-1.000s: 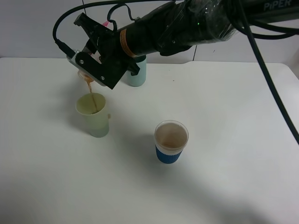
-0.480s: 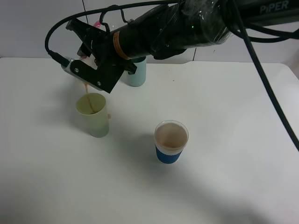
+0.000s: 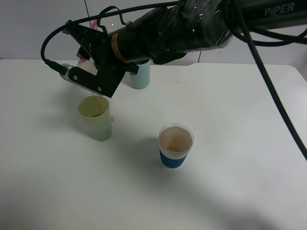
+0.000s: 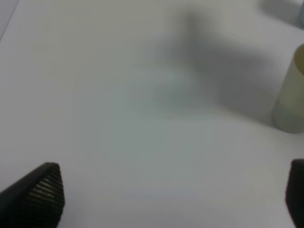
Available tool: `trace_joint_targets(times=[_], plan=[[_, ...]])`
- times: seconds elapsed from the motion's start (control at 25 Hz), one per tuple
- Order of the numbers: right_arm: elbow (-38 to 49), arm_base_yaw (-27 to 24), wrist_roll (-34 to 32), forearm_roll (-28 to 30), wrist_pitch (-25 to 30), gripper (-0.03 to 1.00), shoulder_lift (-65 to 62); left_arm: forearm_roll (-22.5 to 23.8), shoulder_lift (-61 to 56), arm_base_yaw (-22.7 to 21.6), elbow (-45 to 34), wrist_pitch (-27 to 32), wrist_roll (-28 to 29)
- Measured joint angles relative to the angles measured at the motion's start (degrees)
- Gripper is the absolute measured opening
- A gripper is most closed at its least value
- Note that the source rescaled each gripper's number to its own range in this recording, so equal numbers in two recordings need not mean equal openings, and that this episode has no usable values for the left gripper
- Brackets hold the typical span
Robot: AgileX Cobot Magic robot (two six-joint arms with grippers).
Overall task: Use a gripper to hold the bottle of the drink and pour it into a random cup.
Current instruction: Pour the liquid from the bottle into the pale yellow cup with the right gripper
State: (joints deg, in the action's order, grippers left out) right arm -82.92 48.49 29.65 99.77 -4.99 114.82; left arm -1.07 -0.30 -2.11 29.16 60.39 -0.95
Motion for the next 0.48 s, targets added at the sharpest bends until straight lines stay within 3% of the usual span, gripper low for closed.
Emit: trace_joint_targets(times=[0.28, 0.4, 0.48], plan=[[0.00, 0.24, -2.40, -0.44, 0.07, 0.03, 0.00, 0.00, 0.00, 0.00, 0.00, 0.00, 0.00], [0.00, 0.25, -9.21, -0.80, 0.07, 0.03, 0.00, 0.00, 0.00, 0.00, 0.00, 0.00, 0.00], [0.00, 0.25, -17.17, -0.88, 0.11, 0.03, 0.00, 0.00, 0.00, 0.00, 0.00, 0.00, 0.00]])
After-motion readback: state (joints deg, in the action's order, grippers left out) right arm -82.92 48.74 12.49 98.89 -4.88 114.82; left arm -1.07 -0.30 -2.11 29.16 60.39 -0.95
